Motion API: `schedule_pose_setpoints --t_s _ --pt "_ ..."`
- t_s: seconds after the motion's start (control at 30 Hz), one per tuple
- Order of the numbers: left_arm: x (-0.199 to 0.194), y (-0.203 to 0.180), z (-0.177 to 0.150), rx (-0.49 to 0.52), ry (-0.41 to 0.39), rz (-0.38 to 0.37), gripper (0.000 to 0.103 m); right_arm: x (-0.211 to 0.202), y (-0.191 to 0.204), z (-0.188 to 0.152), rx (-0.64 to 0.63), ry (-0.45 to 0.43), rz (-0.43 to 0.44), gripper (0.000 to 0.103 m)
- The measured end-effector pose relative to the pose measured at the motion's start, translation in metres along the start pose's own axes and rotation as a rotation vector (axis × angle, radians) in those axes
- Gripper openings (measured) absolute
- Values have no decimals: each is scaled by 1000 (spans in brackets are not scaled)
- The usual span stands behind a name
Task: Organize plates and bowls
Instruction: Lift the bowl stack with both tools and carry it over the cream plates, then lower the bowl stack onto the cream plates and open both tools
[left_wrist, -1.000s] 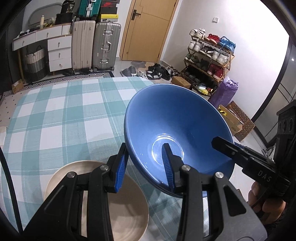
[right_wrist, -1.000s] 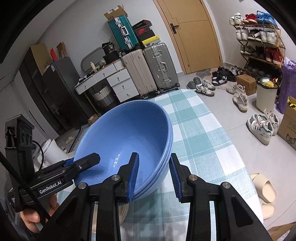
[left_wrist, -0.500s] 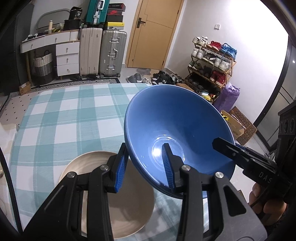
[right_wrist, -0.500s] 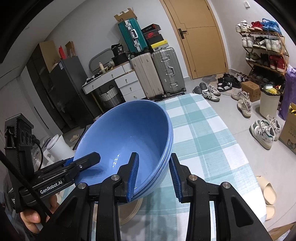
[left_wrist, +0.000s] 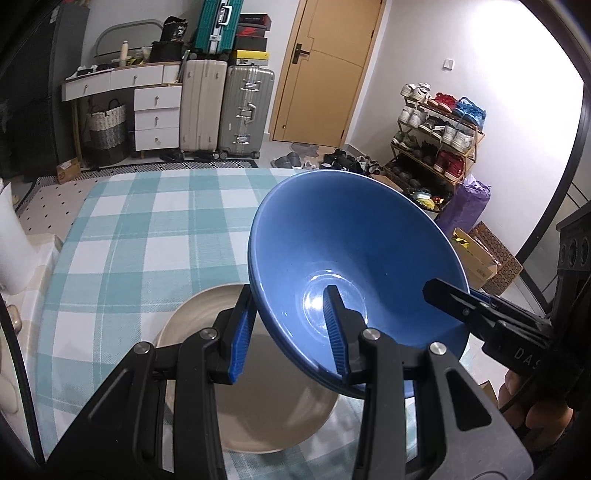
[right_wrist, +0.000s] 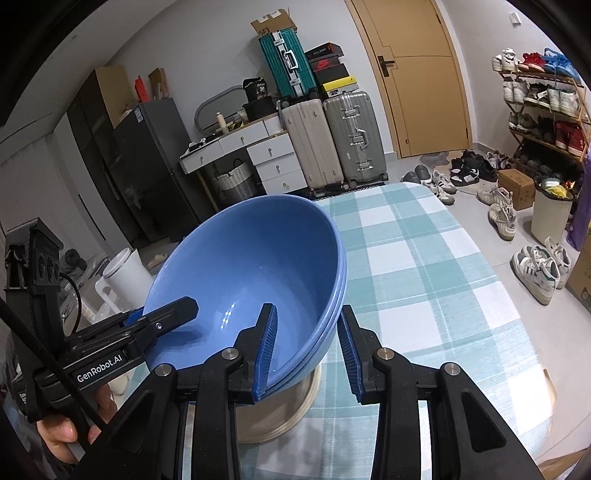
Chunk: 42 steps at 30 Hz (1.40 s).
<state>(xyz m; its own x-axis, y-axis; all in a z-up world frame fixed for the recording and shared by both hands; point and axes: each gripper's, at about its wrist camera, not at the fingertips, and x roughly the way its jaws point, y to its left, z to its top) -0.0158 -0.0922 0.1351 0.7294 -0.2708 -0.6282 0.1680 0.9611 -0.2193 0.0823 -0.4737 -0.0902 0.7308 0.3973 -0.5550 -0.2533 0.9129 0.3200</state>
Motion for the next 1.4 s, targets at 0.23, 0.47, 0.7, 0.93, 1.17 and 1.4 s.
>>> schedule_pose_setpoints --t_s 0.23,0.47,0.7,0.93,1.17,1.4 --pt "-3 20 -12 -29 9 25 34 15 14 -9 -17 28 18 34" --pt "6 42 -19 -51 21 62 34 34 27 -18 -28 58 35 34" --pt "15 61 -25 -70 21 93 34 51 37 -28 -45 82 37 34" --pt "26 73 -32 -81 37 132 34 67 41 -30 -50 102 37 34" --pt "41 84 -38 -89 58 162 34 84 43 -30 -52 114 40 34" --pt "59 86 -38 -83 77 172 34 99 35 -30 -43 126 19 34"
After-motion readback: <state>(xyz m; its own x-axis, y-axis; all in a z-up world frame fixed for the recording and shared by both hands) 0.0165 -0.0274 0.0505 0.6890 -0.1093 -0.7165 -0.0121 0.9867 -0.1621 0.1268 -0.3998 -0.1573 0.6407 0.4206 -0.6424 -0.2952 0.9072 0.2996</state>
